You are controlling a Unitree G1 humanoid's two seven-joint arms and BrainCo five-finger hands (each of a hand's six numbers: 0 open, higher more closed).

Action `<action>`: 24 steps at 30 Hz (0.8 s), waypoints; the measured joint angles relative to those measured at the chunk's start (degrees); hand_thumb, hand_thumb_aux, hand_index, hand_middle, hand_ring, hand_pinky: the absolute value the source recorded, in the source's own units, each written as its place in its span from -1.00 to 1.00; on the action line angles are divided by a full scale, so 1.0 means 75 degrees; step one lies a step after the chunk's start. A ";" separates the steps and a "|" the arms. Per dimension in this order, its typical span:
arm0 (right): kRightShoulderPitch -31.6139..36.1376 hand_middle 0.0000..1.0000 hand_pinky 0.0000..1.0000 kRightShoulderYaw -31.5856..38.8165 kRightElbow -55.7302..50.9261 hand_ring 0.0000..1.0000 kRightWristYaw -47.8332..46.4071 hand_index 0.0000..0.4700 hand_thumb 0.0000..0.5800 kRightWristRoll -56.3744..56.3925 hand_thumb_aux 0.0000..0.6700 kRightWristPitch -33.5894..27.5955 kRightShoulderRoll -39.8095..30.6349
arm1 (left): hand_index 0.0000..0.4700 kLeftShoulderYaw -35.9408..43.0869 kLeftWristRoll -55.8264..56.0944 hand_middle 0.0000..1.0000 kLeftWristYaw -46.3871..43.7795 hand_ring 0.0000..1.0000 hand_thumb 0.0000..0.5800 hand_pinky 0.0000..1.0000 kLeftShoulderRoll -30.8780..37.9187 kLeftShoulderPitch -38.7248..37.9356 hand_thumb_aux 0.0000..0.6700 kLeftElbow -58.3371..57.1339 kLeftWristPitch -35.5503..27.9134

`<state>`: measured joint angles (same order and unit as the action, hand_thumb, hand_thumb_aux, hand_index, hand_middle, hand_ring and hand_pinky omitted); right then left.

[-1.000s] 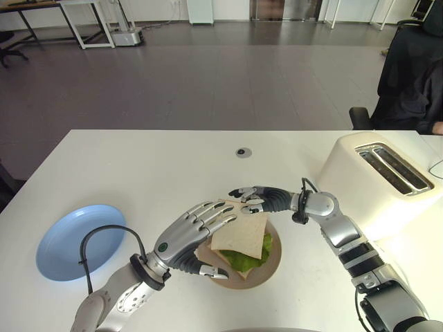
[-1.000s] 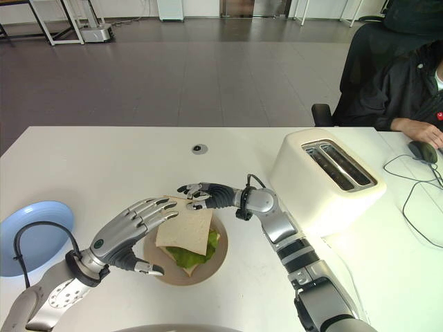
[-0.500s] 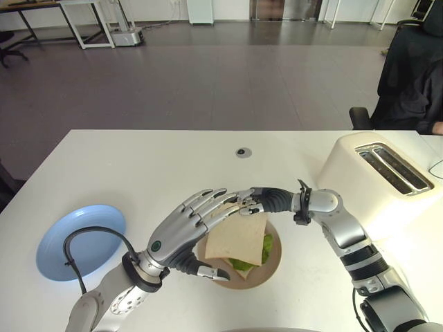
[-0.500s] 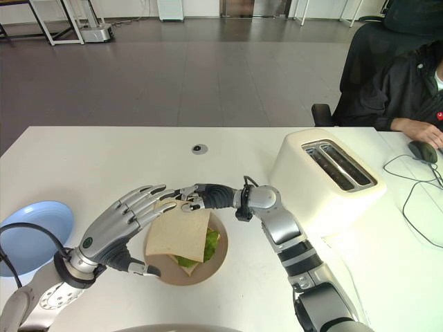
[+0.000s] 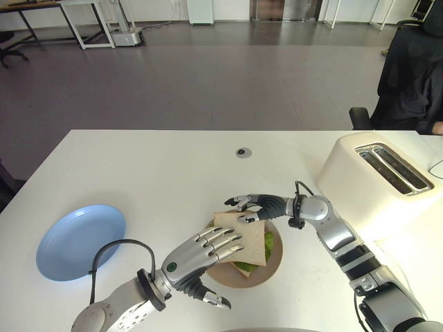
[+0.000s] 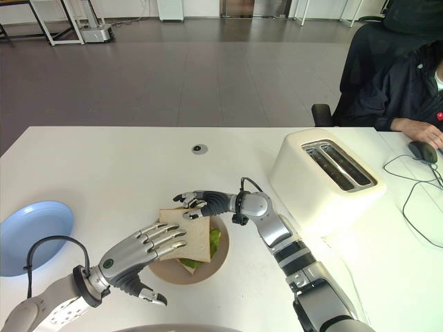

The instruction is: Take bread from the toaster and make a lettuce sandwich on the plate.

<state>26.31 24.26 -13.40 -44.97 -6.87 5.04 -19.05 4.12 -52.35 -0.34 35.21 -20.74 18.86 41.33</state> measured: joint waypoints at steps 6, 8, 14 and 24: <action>-0.0012 -1.00 -1.00 0.0009 -0.0214 -1.00 0.0104 -1.00 -1.00 -0.0314 -1.00 -0.0026 -0.0056 | -1.00 0.0620 -0.0695 -1.00 0.0197 -1.00 -1.00 -1.00 0.0090 0.0529 -1.00 -0.0643 -0.0312; -0.0014 -1.00 -1.00 -0.0017 -0.0215 -1.00 0.0222 -1.00 -1.00 -0.0409 -1.00 -0.0016 -0.0089 | -1.00 0.0793 -0.0747 -1.00 0.0235 -1.00 -1.00 -1.00 0.0105 0.0714 -1.00 -0.0794 -0.0413; 0.0468 -1.00 -1.00 -0.2333 0.0314 -1.00 0.1585 -1.00 -1.00 0.0063 -1.00 0.0780 -0.0993 | -1.00 0.1345 -0.1225 -1.00 0.0341 -1.00 -1.00 -1.00 0.0245 0.1409 -1.00 -0.1145 -0.0872; -0.4160 1.00 1.00 -0.2941 0.3979 1.00 -0.1296 1.00 1.00 0.1082 1.00 0.2887 -0.4575 | 1.00 -0.0787 0.1835 1.00 0.1154 1.00 1.00 1.00 0.0358 0.1410 1.00 0.0245 -0.0649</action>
<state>-4.90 2.21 16.44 -54.69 1.25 26.69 -53.36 -1.79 -38.59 8.31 37.89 -10.17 20.69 36.46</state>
